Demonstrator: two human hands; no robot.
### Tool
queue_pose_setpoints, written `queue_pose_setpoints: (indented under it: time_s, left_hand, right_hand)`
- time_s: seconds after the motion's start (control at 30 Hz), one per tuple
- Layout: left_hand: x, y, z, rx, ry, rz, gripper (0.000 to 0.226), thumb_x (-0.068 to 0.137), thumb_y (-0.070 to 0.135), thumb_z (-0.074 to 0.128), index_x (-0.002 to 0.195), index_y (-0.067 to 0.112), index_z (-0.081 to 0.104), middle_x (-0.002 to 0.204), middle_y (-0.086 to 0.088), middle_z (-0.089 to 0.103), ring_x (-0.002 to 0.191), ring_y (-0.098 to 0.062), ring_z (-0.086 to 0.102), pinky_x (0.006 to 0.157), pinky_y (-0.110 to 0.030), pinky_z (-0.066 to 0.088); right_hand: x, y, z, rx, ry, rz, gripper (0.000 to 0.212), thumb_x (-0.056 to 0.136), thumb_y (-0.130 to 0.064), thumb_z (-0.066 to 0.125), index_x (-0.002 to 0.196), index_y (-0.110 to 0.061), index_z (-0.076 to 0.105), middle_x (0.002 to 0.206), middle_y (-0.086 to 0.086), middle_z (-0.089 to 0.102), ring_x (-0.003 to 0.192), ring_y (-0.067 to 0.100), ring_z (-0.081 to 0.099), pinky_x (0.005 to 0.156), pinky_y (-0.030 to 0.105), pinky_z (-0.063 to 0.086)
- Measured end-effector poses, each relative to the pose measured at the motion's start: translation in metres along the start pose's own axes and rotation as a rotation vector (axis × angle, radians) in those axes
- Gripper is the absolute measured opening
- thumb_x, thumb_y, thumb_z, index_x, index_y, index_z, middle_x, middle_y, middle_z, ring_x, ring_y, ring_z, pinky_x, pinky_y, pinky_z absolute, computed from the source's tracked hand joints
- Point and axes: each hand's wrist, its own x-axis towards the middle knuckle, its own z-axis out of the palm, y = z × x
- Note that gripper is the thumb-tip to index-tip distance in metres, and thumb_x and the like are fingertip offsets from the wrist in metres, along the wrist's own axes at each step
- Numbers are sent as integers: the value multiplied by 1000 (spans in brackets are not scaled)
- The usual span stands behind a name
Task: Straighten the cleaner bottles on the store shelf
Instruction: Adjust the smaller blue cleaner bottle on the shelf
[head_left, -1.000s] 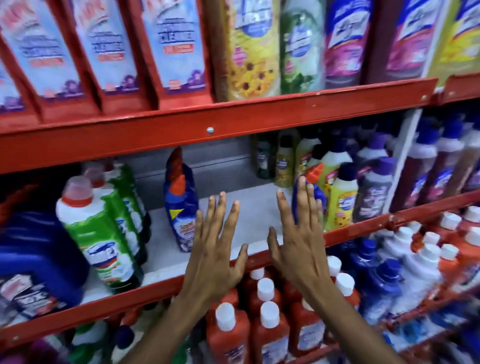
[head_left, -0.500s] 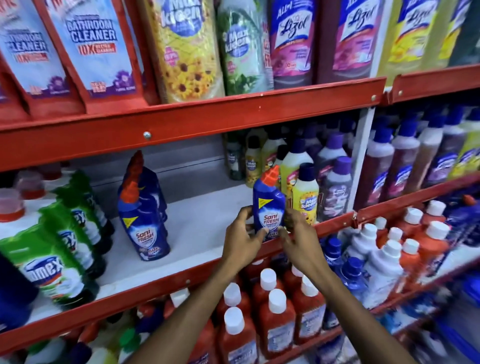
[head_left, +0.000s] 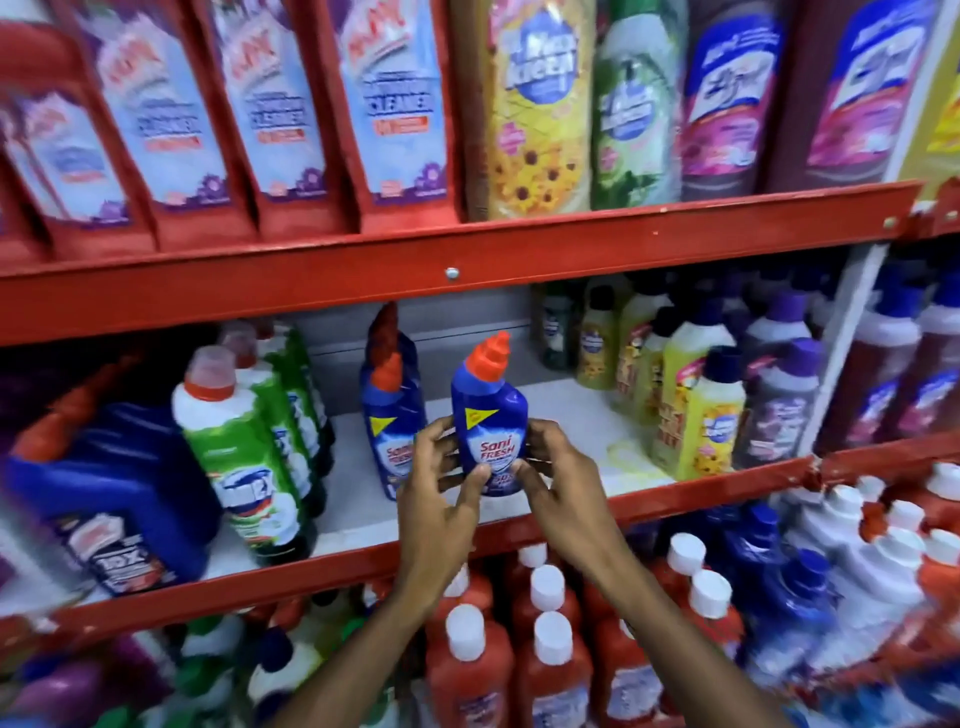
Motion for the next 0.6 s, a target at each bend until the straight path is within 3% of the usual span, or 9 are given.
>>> queue_pose_setpoints:
  time_s: [0.17,0.23,0.37,0.5,0.6]
  left_hand:
    - [-6,-23,-55,104,64,-46,54,86,29,68,134,28,46,118,6,72,102,-6,72,88,-30,59]
    - [-7,-32,-65,132,59,-63,53,87,34,68,134,32,45,119,6,71,103,-5,71,87,-30,61]
    - [-10,-44,-76,162,71,-85,52,86,52,63,131,34,45,119,5,71,103,-4,71,85,-27,61]
    - [-9,-54,-80,200,50,-94,53,91,29,69,136,22,44,122,1,71,105,-8,72,87,-38,63]
    - [-10,-56,-82,181,47,-130,55,90,27,65,140,23,43,132,1,68,117,-9,67,96,-40,60]
  right_hand:
    - [-1,-11,61,20,-88,9,33,92,-15,56,125,-13,55,116,-1,71,101,9,70,87,19,55]
    - [-1,-10,76,-23,-113,33,35,90,-8,58,125,-11,56,117,1,72,102,13,69,88,19,54]
    - [-2,-5,97,-82,-158,85,33,90,-2,57,122,-10,57,115,3,72,100,14,69,77,-1,44]
    - [-6,0,103,-57,-136,85,33,90,-3,58,122,-12,57,115,2,72,100,15,71,83,13,54]
    - [-8,3,103,50,-93,161,40,93,-5,57,132,-13,52,127,6,66,107,15,68,77,5,50]
